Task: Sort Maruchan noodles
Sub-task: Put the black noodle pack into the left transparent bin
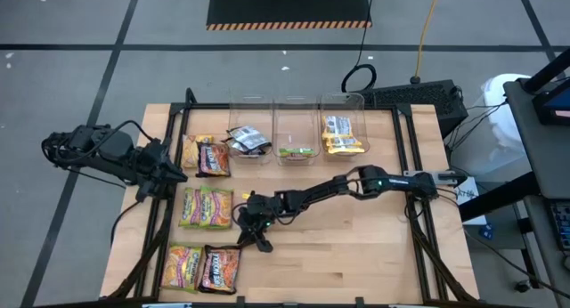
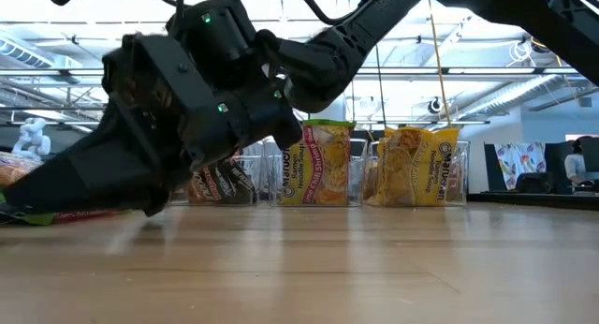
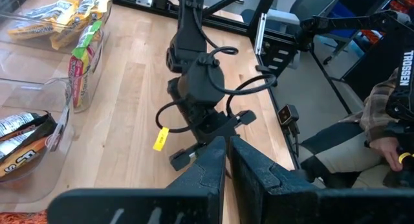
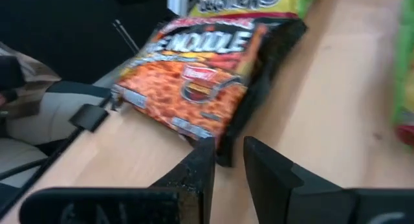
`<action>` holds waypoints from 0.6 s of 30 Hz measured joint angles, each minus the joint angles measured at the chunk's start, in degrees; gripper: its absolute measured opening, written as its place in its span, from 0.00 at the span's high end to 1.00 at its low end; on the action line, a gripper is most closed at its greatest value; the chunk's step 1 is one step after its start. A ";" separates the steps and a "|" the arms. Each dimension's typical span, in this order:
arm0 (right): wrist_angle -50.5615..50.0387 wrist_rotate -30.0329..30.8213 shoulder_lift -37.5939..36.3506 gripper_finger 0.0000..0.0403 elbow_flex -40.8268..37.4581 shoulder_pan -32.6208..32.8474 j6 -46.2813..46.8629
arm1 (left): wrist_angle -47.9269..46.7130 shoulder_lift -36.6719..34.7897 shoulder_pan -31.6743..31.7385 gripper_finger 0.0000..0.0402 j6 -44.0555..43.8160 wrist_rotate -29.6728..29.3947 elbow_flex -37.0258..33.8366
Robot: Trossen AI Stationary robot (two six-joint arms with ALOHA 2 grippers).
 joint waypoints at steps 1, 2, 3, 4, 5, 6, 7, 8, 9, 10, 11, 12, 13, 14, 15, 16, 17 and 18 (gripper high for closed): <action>0.15 -0.07 0.00 0.81 0.00 0.17 -0.02 | 0.00 -0.02 0.00 0.93 0.00 0.00 0.00; 0.11 0.02 0.00 0.81 0.00 0.28 -0.02 | 0.00 -0.02 0.00 0.93 -0.02 0.00 0.00; -0.06 -0.05 0.00 0.81 0.00 0.42 -0.02 | 0.00 0.00 0.02 0.93 -0.04 0.00 0.00; -0.21 -0.06 0.00 0.81 0.00 0.58 -0.03 | -0.01 0.00 0.00 0.93 -0.07 0.00 0.00; -0.37 -0.06 0.00 0.81 0.00 0.71 -0.04 | 0.00 0.00 0.00 0.93 -0.07 0.00 0.00; -0.41 -0.06 0.00 0.81 0.00 0.75 -0.06 | 0.00 0.00 0.02 0.93 -0.09 0.00 0.00; -0.25 -0.08 0.00 0.81 0.00 0.83 -0.07 | 0.00 0.00 0.00 0.93 -0.09 0.00 0.00; -0.03 -0.03 0.00 0.81 0.00 0.97 -0.10 | 0.00 0.00 0.00 0.93 -0.10 0.00 0.00; -0.02 -0.02 0.00 0.81 0.00 0.99 -0.11 | 0.00 0.00 0.00 0.93 -0.13 0.00 0.00; 0.01 -0.02 0.00 0.81 0.00 1.04 -0.12 | 0.00 0.00 0.00 0.93 -0.19 0.00 0.00; -0.02 0.01 0.00 0.81 0.00 1.12 -0.14 | 0.00 0.00 0.00 0.93 -0.20 0.00 0.00; 0.00 0.05 0.05 0.81 0.00 1.14 -0.30 | 0.00 0.00 0.00 0.93 -0.20 0.00 0.00; 0.97 0.02 0.54 0.81 0.00 1.15 -0.46 | -0.01 0.00 0.00 0.93 -0.20 0.00 0.00; 2.26 0.00 0.77 0.81 0.00 1.19 -0.32 | 0.00 0.00 0.02 0.93 -0.20 0.00 0.00; 3.75 0.06 1.41 0.81 0.00 1.29 -0.14 | -0.01 -0.01 0.01 0.93 -0.20 0.00 0.00; 5.78 0.06 2.08 0.81 0.07 1.33 0.58 | -0.02 -0.01 0.00 0.93 -0.20 0.00 0.00; 7.35 0.11 2.58 0.81 0.10 1.36 1.13 | 0.00 -0.02 0.00 0.93 -0.20 0.00 0.00; 8.31 0.13 3.09 0.81 0.15 1.36 1.73 | 0.00 -0.02 0.02 0.93 -0.20 0.00 0.00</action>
